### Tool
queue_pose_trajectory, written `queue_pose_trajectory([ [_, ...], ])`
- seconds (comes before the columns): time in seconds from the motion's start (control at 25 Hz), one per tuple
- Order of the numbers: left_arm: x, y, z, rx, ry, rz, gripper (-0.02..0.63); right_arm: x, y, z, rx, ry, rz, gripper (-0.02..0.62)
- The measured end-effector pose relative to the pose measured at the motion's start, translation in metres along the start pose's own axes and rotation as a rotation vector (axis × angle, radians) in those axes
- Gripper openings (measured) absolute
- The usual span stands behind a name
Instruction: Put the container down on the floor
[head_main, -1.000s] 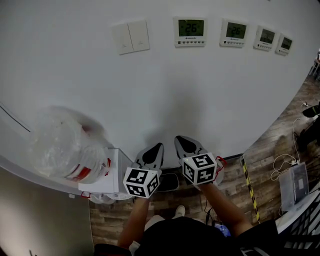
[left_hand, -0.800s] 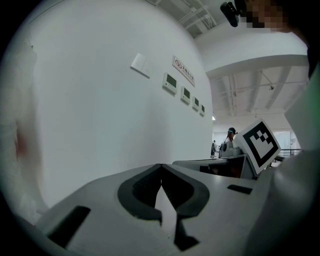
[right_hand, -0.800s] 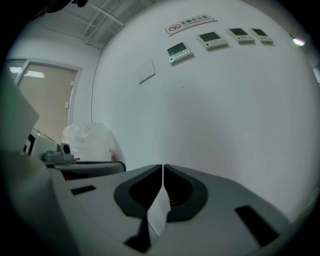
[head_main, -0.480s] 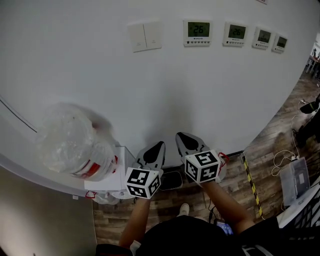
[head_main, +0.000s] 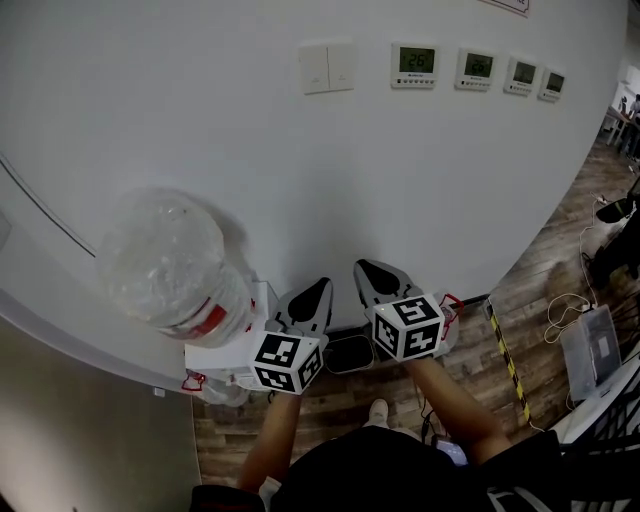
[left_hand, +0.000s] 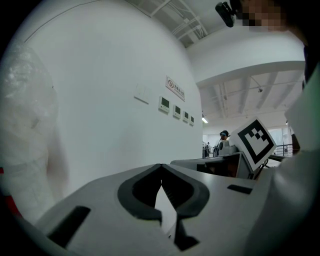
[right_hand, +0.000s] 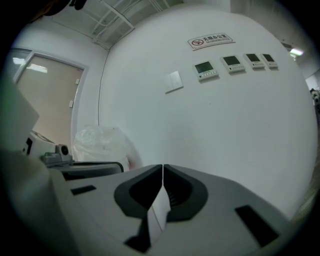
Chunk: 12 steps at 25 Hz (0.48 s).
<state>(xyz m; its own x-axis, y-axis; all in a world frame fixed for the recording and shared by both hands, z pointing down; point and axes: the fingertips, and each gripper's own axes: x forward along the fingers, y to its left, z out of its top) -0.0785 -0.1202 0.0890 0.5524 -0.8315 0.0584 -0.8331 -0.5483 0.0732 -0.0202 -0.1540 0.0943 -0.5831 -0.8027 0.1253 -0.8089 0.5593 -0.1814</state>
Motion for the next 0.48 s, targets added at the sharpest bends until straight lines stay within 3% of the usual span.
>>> queue_pose_trajectory([
  [0.48, -0.070, -0.004, 0.014, -0.025, -0.069, -0.074, 0.017, -0.033, 0.064, -0.008, -0.017, -0.020, -0.067, 0.032],
])
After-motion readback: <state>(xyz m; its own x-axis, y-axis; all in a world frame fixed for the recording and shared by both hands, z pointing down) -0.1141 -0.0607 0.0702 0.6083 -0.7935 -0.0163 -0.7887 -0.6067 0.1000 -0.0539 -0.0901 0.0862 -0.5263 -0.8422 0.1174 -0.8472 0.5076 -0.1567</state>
